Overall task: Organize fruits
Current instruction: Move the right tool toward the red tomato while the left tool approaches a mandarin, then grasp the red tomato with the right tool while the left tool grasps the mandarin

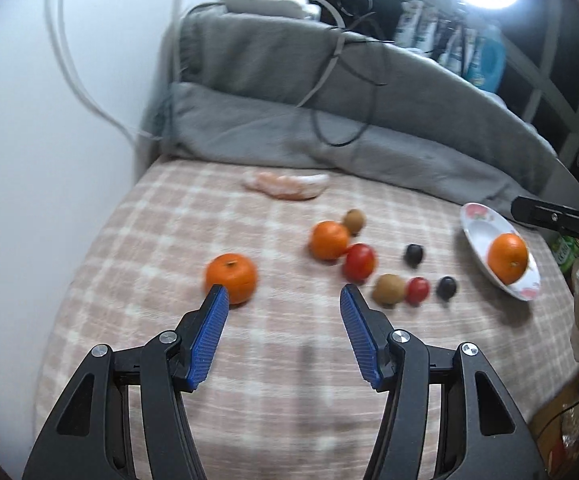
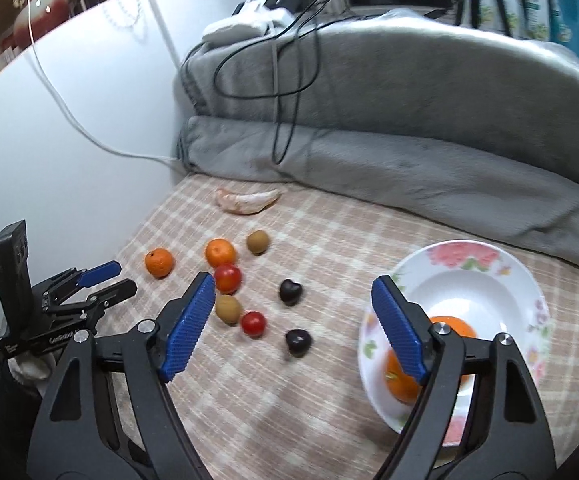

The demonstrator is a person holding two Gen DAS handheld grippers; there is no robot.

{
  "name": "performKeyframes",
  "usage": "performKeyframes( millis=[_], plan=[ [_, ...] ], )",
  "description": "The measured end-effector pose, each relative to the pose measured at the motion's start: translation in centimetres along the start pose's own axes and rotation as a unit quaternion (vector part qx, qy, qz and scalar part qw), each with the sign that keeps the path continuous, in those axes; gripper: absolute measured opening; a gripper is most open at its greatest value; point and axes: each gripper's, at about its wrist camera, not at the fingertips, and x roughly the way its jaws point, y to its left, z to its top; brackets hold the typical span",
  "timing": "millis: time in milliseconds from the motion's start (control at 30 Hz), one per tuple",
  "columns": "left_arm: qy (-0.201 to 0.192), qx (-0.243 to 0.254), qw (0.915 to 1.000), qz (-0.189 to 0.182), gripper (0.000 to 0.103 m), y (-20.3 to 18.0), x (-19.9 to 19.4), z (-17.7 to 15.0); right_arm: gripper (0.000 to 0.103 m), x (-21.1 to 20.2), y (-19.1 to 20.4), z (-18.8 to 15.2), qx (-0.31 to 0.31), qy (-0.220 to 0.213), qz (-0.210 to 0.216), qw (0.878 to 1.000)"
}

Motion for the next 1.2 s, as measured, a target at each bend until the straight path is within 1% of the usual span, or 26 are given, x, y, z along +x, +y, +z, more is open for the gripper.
performKeyframes(
  millis=[133,200,367,467,567,700,800,967,1033,1167,1200],
  plan=[
    [0.002,-0.011,0.9999,0.005,0.058,1.2,0.4,0.1,0.082,2.0,1.2,0.3,-0.01,0.016,0.009,1.0],
    [0.003,-0.016,0.9998,0.006,0.058,1.6,0.8,0.2,0.076,3.2,1.8,0.3,-0.016,0.03,0.013,0.999],
    [0.014,-0.035,0.9993,0.0,0.057,2.7,2.1,0.3,0.074,5.5,3.2,0.2,-0.037,0.057,0.02,0.997],
    [0.018,-0.041,0.999,-0.006,0.057,2.8,2.7,0.2,0.073,7.1,3.9,0.1,-0.049,0.073,0.023,0.996],
    [0.02,-0.044,0.9988,-0.009,0.057,2.9,3.2,0.3,0.067,8.7,4.5,0.0,-0.057,0.09,0.027,0.994],
    [0.02,-0.049,0.9986,-0.005,0.057,3.1,3.6,0.5,0.066,10.9,5.2,-0.2,-0.068,0.11,0.026,0.991],
    [0.022,-0.05,0.9985,0.001,0.057,3.3,4.0,0.6,0.062,11.7,5.5,-0.3,-0.075,0.117,0.026,0.99],
    [0.024,-0.049,0.9985,0.002,0.057,3.3,4.3,1.1,0.061,13.3,6.1,-0.2,-0.082,0.129,0.02,0.988],
    [0.025,-0.047,0.9986,0.005,0.056,3.2,4.4,1.3,0.057,13.7,6.2,-0.2,-0.083,0.131,0.021,0.988],
    [0.027,-0.05,0.9984,0.008,0.056,3.4,4.6,1.4,0.056,14.4,6.6,-0.2,-0.089,0.135,0.018,0.987],
    [0.027,-0.05,0.9983,0.008,0.055,3.5,4.7,1.4,0.054,14.5,6.7,-0.2,-0.091,0.136,0.018,0.986]
  ],
)
